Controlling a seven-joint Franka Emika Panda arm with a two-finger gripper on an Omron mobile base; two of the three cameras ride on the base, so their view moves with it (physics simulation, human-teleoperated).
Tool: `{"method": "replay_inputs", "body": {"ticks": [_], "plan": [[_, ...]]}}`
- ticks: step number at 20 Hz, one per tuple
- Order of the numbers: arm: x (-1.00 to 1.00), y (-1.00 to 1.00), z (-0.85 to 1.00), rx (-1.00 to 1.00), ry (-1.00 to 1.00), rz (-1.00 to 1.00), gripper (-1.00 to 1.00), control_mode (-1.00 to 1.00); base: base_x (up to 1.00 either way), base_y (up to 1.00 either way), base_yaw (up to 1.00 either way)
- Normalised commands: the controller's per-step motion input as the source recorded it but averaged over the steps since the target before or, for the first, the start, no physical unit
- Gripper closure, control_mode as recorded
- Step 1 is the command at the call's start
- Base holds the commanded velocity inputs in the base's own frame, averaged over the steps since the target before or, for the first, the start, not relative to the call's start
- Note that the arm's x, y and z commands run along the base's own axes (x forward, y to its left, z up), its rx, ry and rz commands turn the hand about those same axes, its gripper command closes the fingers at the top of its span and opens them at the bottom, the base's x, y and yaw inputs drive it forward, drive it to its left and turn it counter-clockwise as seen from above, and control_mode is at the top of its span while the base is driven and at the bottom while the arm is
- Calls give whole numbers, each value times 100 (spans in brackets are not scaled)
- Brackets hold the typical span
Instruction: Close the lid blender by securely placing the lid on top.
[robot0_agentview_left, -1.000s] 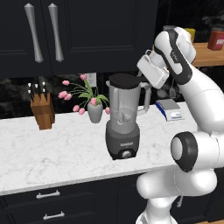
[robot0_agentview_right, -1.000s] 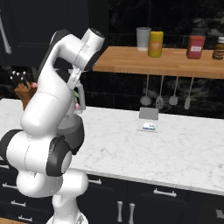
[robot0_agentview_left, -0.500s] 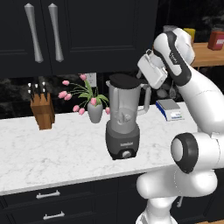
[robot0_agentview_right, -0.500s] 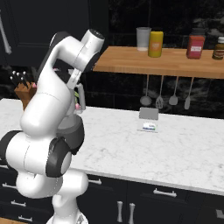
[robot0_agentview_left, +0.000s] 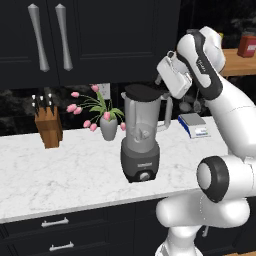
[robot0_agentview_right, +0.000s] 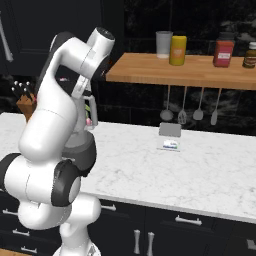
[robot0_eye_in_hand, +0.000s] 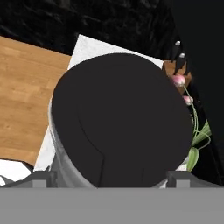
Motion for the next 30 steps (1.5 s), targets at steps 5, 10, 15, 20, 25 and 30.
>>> {"method": "replay_inputs", "body": {"ticks": [5, 10, 15, 20, 25, 30], "plan": [[-32, 31, 21, 0, -4, 3, -100, -100, 0, 0, 0], [-29, 45, 0, 0, 0, 4, -100, -100, 0, 0, 0], [-10, 55, -3, 0, 0, 2, -100, -100, 0, 0, 0], [0, 45, -10, 0, 0, 0, -100, -100, 0, 0, 0], [0, 21, -22, 0, 1, 0, -100, -100, 0, 0, 0], [0, 1, -29, 0, 0, -1, -100, -100, 0, 0, 0]]}}
